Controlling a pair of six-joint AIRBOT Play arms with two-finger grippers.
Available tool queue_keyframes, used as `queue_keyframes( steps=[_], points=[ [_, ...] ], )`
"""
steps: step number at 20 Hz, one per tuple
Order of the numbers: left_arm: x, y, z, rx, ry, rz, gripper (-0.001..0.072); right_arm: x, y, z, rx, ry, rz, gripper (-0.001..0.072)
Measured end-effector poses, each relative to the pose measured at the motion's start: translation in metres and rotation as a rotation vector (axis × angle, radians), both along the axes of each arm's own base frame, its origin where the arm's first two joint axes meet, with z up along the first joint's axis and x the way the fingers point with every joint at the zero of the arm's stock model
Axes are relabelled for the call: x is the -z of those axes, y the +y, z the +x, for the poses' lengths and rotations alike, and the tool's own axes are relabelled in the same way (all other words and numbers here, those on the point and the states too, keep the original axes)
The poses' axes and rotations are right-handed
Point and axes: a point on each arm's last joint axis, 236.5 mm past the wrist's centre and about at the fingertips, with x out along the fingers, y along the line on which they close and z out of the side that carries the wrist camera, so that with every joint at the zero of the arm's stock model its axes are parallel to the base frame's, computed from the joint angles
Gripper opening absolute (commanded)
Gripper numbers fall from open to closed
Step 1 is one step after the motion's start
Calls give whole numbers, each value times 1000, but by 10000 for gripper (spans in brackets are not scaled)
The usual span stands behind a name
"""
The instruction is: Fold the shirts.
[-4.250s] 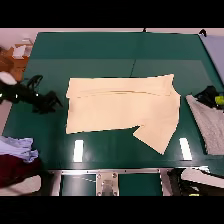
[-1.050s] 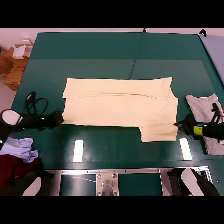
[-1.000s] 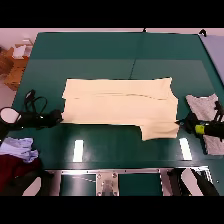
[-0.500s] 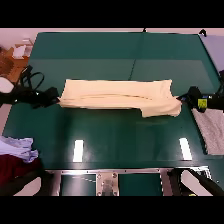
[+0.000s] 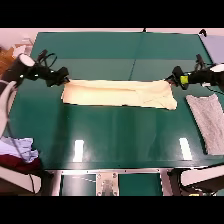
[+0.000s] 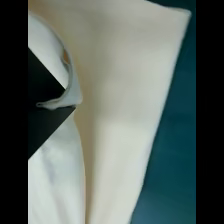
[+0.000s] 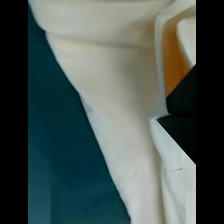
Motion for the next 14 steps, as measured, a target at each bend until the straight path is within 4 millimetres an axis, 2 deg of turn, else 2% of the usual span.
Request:
queue_keyframes(
  steps=[1,2,3,4,5,6,9,11,13,14],
  points=[
    [9,-8,10,13,-9,-1,25,12,1,9,-2,12,5,39],
    [15,-13,21,15,-28,-2,26,24,0,16,-4,24,9,111],
    [19,-15,30,11,-48,2,26,33,-1,24,-2,28,9,237],
    [21,-13,40,-1,-72,8,87,39,-4,31,4,29,11,427],
    [19,-10,48,-9,-91,10,345,42,-11,37,11,23,10,505],
    [13,-7,56,-19,-111,1,510,40,-20,42,22,13,8,505],
    [-11,2,64,-4,-126,-15,507,22,-53,42,-15,-14,1,507],
    [-28,21,67,-14,-122,-3,507,14,-74,28,-48,-4,6,507],
    [-40,42,64,-39,-93,-2,507,14,-91,10,-78,23,19,510],
    [-45,48,61,-46,-73,-7,506,16,-96,0,-99,36,28,578]
  ],
)
